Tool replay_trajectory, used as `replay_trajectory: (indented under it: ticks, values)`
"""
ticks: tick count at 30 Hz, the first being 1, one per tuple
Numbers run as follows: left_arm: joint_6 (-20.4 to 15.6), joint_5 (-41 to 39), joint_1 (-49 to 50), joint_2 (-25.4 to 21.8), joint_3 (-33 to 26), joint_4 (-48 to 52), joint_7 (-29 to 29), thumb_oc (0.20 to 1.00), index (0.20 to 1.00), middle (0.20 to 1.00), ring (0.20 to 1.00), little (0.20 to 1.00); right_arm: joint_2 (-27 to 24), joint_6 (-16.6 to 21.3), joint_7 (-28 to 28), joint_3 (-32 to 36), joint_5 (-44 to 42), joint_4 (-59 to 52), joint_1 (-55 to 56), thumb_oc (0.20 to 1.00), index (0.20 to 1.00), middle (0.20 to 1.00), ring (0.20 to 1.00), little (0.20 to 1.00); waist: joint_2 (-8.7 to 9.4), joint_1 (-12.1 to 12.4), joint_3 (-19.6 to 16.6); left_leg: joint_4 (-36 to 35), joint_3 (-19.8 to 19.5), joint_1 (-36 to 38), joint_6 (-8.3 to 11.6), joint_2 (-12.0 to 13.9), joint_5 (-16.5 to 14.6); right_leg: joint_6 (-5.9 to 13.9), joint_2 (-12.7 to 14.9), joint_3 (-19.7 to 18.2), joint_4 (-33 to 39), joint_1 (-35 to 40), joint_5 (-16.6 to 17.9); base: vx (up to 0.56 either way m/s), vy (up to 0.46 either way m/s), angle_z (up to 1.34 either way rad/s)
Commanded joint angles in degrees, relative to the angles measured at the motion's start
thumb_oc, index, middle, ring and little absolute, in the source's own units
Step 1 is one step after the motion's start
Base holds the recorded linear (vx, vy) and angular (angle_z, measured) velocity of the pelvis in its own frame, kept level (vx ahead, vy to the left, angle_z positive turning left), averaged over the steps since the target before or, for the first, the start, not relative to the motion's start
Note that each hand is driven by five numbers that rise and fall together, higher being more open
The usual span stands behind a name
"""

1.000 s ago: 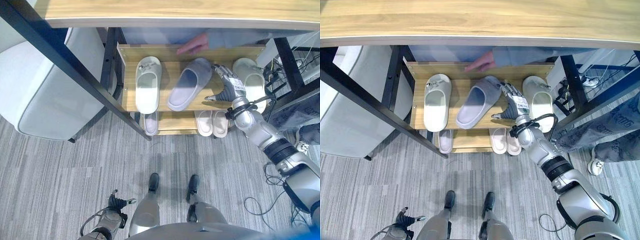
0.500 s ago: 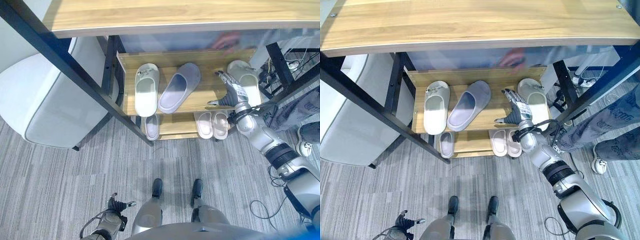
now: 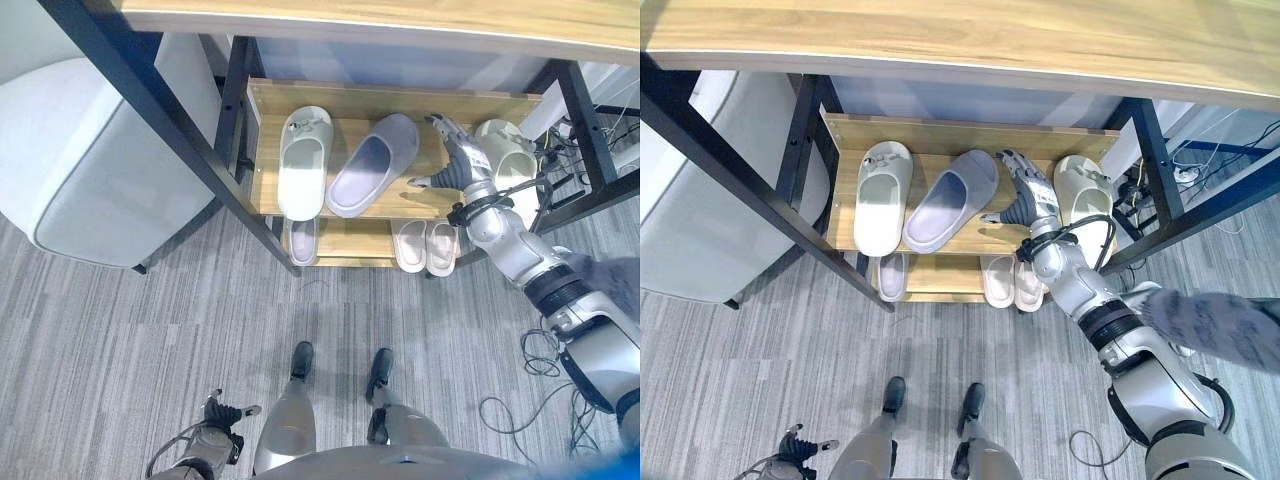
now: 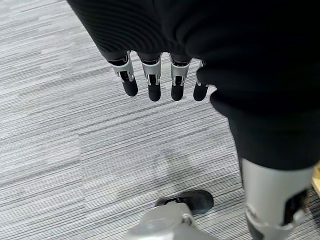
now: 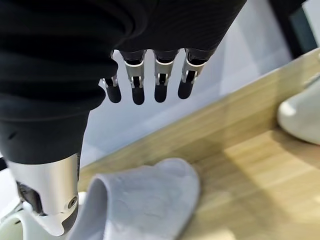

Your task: Arrange the slippers neatly on the shoe rack.

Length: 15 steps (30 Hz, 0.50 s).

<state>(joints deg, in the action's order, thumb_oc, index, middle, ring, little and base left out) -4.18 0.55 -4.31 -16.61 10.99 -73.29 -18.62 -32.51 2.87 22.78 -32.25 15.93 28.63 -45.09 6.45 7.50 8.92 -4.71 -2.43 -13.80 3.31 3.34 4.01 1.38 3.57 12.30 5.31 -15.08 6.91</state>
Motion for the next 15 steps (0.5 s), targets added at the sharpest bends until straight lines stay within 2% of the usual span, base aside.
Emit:
replay_trajectory:
  ticks: [1, 15]
  values:
    - [-0.3, -2.5, -3.0, -1.5, 1.3, -3.4, -0.6, 1.0, 1.0, 1.0, 1.0, 1.0, 0.1, 0.5, 2.2, 0.4, -0.9, 2.7, -4.6, 1.0, 1.0, 1.0, 1.0, 1.0, 0.67, 1.3, 1.3, -0.3, -0.2, -3.1, 1.47, -0.8, -1.3, 7.04, 5.2, 0.6, -0.3, 4.4, -5.0, -0.01, 0.033, 0.15]
    - [-1.3, -3.6, -3.7, -5.0, 0.2, -4.8, -1.0, 1.0, 1.0, 1.0, 1.0, 1.0, -1.9, -0.3, 4.7, -2.7, -1.5, 15.2, -15.2, 1.0, 1.0, 1.0, 1.0, 1.0, 3.62, 5.2, 3.7, -0.3, -2.5, -8.3, 1.9, -2.1, -0.5, 7.9, 6.0, 2.6, -0.3, 1.4, -3.9, 0.02, 0.022, 0.13]
